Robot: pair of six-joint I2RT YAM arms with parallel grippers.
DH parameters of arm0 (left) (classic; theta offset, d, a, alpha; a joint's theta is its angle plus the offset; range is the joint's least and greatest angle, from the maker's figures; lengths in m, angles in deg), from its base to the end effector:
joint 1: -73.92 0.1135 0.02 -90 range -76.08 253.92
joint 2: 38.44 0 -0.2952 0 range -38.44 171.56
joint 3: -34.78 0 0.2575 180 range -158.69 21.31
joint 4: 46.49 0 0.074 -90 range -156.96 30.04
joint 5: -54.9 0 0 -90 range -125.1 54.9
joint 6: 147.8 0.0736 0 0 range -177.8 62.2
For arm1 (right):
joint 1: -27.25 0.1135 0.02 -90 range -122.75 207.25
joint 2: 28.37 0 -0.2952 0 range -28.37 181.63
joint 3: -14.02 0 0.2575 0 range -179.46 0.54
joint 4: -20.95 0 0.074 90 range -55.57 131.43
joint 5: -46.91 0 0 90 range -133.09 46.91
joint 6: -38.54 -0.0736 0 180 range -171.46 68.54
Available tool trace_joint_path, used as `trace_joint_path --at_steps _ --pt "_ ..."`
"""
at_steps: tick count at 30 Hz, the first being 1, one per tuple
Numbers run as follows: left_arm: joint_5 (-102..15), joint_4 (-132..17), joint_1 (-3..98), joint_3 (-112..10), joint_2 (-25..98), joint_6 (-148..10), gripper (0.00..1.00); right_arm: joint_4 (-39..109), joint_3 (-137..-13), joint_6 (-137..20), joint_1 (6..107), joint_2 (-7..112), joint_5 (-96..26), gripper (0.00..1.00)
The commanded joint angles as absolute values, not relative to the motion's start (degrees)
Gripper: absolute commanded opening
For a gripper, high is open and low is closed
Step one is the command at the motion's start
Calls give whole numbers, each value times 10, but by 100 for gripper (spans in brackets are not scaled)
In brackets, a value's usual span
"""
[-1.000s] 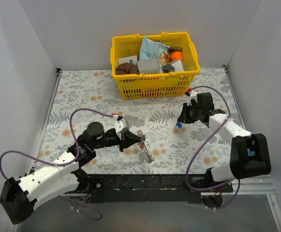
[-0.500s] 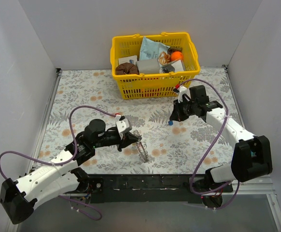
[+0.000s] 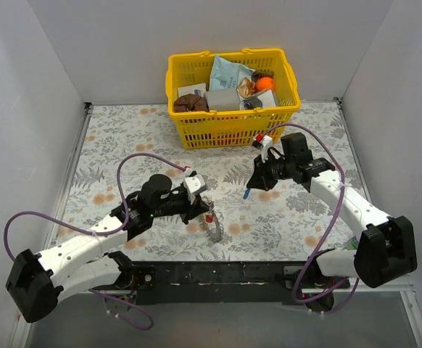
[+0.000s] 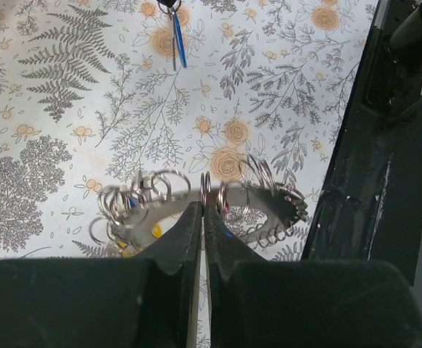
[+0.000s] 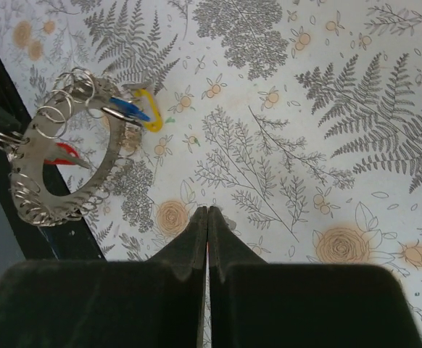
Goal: Put the keys on the keyring
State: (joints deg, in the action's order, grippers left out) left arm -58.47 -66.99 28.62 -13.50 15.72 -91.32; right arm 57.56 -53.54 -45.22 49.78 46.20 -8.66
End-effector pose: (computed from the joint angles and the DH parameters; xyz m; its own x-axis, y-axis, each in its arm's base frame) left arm 0.1411 -0.1841 0.2635 -0.7589 0.0462 -0.6495 0.5798 0.5021 -0.6417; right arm 0.2561 0.1513 0.2737 -0.5580 -0.3285 -0.7620 -0.7593 0.5727 0.3091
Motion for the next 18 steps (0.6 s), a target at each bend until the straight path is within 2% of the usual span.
trace_joint_path --at_steps 1,7,18 --pt "-564 -625 279 -144 163 -926 0 556 -532 -424 515 438 -39 1" --pt "-541 -565 277 -115 174 -959 0 568 -539 -403 549 441 -20 1" --pt "-543 -548 274 -96 204 -959 0 580 -564 -377 615 455 -29 1"
